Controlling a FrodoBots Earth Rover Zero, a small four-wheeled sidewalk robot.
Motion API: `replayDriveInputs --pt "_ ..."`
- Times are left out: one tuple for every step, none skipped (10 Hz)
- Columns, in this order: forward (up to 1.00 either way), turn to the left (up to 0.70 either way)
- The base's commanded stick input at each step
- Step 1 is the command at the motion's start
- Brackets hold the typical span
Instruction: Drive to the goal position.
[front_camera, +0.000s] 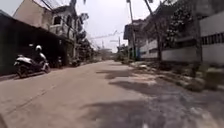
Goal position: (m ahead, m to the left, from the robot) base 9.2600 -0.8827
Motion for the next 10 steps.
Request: replayDriveInputs --pt "1.0 0.01" --pt "1.0 0.01" --pt "1.0 0.01" --pt "1.0 0.01" --pt "1.0 0.01" --pt "1.0 0.01" --pt "1.0 0.01" --pt "1.0 0.01" --pt "1.0 0.01" --pt "1.0 0.01"
